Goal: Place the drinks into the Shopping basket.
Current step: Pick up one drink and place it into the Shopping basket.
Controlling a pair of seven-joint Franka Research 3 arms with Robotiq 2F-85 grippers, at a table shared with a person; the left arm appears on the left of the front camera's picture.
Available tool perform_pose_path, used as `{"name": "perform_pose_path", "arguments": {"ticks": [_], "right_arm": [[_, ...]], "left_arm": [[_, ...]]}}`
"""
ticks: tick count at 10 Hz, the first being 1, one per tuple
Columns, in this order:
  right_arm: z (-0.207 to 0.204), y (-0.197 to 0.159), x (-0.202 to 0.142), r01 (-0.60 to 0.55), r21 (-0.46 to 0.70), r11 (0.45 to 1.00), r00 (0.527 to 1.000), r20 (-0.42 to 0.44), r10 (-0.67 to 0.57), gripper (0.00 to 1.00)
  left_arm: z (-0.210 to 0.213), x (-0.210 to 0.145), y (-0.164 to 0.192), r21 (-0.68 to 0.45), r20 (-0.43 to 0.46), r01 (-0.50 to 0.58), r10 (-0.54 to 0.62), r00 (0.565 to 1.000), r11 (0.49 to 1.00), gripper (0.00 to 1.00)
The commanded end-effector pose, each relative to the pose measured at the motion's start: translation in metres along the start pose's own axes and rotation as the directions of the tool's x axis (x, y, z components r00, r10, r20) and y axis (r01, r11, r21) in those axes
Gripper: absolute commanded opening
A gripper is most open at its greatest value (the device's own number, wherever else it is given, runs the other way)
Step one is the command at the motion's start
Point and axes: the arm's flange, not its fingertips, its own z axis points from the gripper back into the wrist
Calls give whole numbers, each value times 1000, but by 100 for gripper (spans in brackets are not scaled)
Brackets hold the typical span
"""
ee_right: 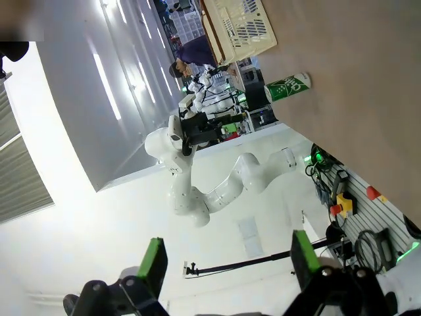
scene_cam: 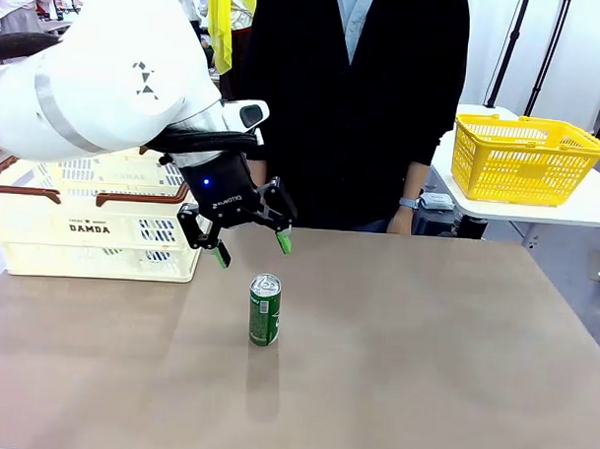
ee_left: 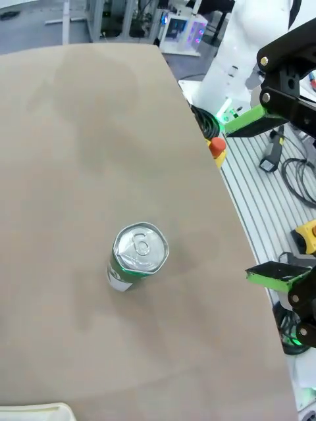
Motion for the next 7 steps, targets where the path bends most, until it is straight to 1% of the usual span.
{"name": "perform_pose_path", "arguments": {"ticks": [1, 2, 3, 4, 5, 6, 7], "right_arm": [[1, 6, 1, 14, 5, 1000, 1000, 9, -14, 100], [1, 6, 1, 14, 5, 1000, 1000, 9, -14, 100], [1, 6, 1, 14, 5, 1000, 1000, 9, -14, 100], [1, 6, 1, 14, 5, 1000, 1000, 9, -14, 100], [1, 6, 1, 14, 5, 1000, 1000, 9, -14, 100], [1, 6, 1, 14, 5, 1000, 1000, 9, -14, 100], [1, 6, 1, 14, 5, 1000, 1000, 9, -14, 100]], "left_arm": [[-23, 7, 1, 108, 10, -52, 52, 999, 993, 100], [-37, 13, -1, 148, 28, -54, 51, 998, 988, 100], [-51, 20, -4, 177, 5, -20, 20, 1000, 984, 100], [-62, 27, -4, 206, -5, -20, 22, 1000, 978, 100], [-75, 35, -4, 210, -12, -23, 26, 1000, 977, 100], [-86, 43, -2, 232, 8, -37, 36, 999, 972, 100], [-98, 51, -2, 244, -9, -27, 30, 1000, 969, 100]]}}
